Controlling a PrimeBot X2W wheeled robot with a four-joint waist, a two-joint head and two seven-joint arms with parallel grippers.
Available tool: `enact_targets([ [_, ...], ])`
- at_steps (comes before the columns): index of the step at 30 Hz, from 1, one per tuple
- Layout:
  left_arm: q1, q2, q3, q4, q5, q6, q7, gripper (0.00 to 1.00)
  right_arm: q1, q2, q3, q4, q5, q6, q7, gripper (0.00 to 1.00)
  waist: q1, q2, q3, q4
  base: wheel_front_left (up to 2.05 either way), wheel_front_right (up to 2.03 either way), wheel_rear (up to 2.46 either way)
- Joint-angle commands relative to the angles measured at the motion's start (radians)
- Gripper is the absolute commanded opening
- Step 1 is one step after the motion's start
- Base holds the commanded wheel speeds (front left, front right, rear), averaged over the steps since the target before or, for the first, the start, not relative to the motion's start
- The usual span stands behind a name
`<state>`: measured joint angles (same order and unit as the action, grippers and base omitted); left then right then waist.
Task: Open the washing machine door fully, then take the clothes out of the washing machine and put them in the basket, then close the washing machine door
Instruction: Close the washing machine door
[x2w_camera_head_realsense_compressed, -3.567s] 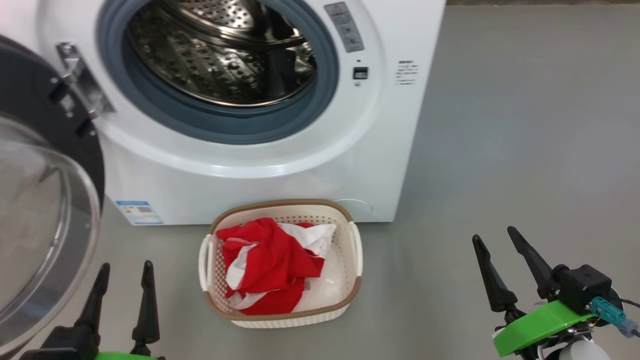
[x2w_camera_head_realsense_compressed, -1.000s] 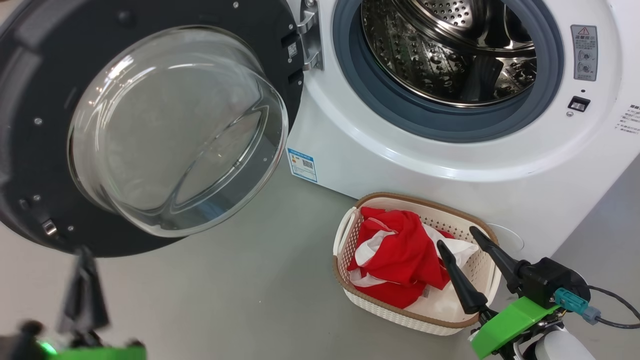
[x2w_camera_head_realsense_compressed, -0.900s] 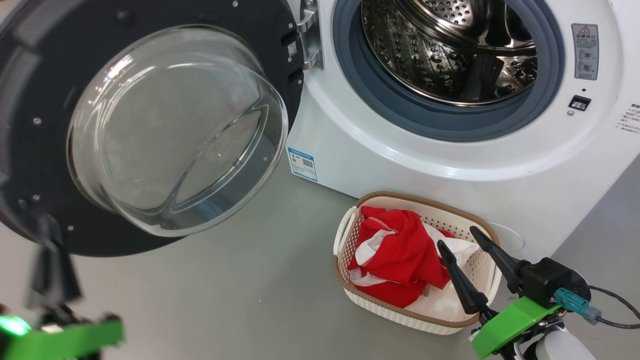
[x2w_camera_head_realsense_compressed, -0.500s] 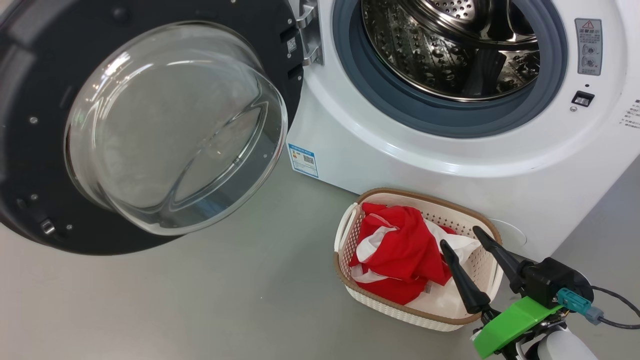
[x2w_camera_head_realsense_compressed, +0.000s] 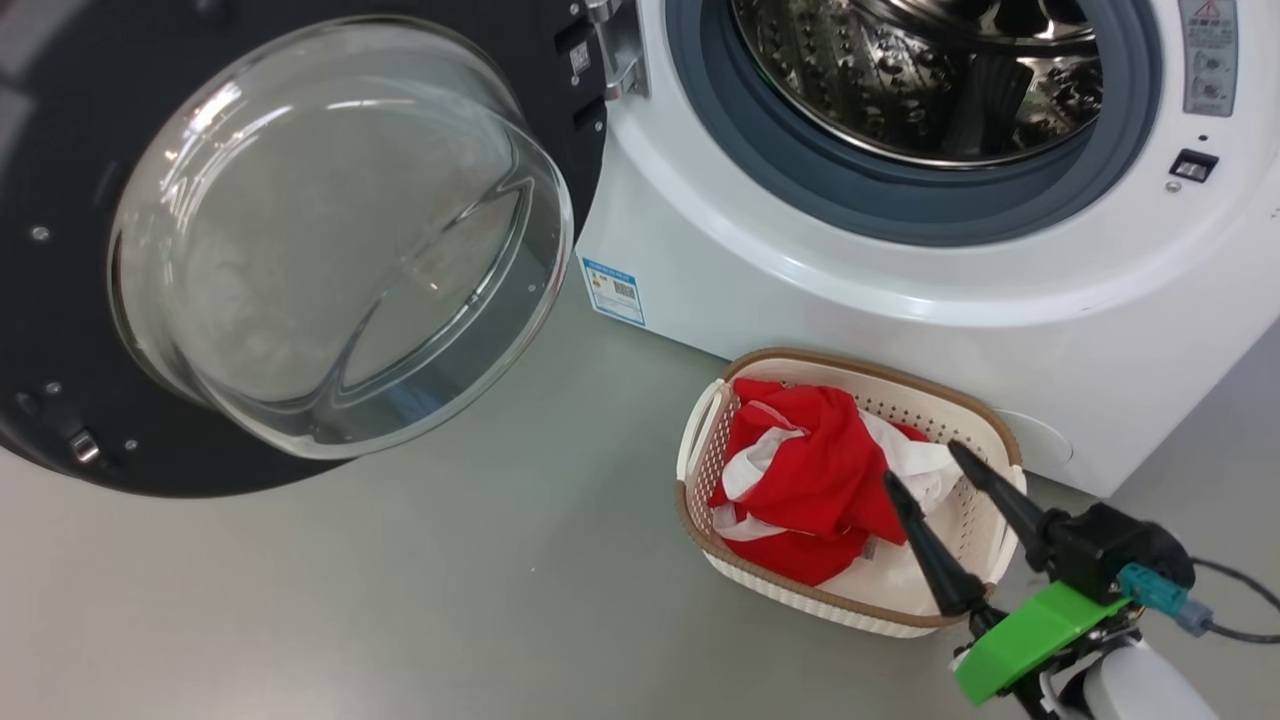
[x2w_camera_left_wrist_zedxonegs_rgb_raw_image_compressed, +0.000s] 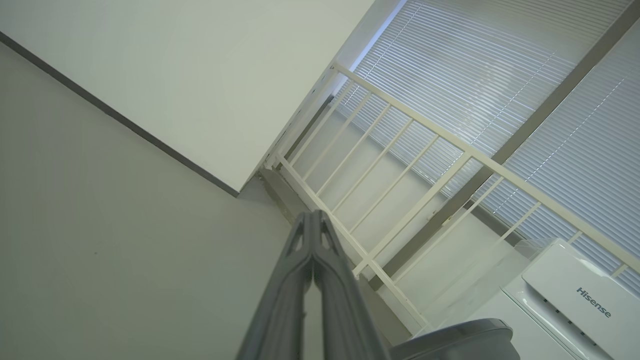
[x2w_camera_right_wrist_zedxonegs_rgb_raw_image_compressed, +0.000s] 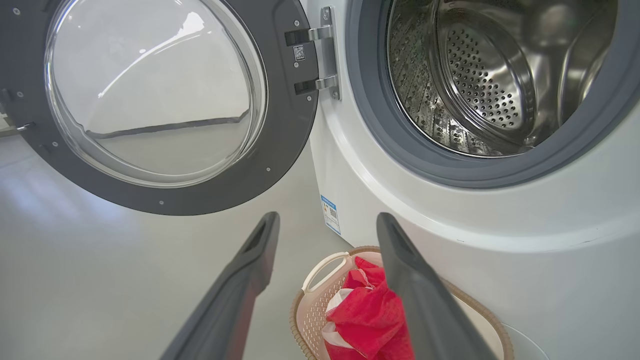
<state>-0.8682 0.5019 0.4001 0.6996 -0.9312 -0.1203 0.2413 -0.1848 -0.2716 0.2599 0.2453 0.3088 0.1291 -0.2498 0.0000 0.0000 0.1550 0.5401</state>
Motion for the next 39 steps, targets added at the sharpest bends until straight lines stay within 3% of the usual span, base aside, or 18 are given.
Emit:
enact_targets([
  [1, -0.043, 0.080, 0.003, 0.011, -0.010, -0.004, 0.036, 0.00, -0.031, -0.015, 0.025, -0.023, -0.008, 0.002, -0.012, 1.00, 0.0000, 0.0000, 0.013, 0.002, 0.00, 0.00, 0.00],
  [8, -0.157, 0.111, -0.046, 0.183, -0.066, -0.005, 0.266, 0.00, -0.045, -0.038, 0.032, -0.025, -0.011, 0.002, -0.012, 1.00, 0.0000, 0.0000, 0.045, 0.004, 0.00, 0.00, 0.00],
  [17, -0.170, 0.103, -0.069, 0.251, -0.118, -0.008, 0.414, 0.00, -0.073, -0.054, 0.049, -0.023, -0.010, 0.002, -0.012, 1.00, 0.0000, 0.0000, 0.082, -0.012, 0.00, 0.00, 0.00],
  [28, -0.118, 0.086, -0.087, 0.203, -0.168, -0.010, 0.524, 0.00, -0.087, -0.059, 0.050, -0.020, -0.010, 0.002, -0.012, 1.00, 0.0000, 0.0000, 0.093, -0.018, 0.00, 0.00, 0.00],
  [39, 0.003, 0.068, -0.156, 0.010, -0.238, -0.010, 0.678, 0.00, -0.091, -0.050, 0.045, -0.020, -0.011, 0.002, -0.012, 1.00, 0.0000, 0.0000, 0.080, -0.021, 0.00, 0.00, 0.00],
])
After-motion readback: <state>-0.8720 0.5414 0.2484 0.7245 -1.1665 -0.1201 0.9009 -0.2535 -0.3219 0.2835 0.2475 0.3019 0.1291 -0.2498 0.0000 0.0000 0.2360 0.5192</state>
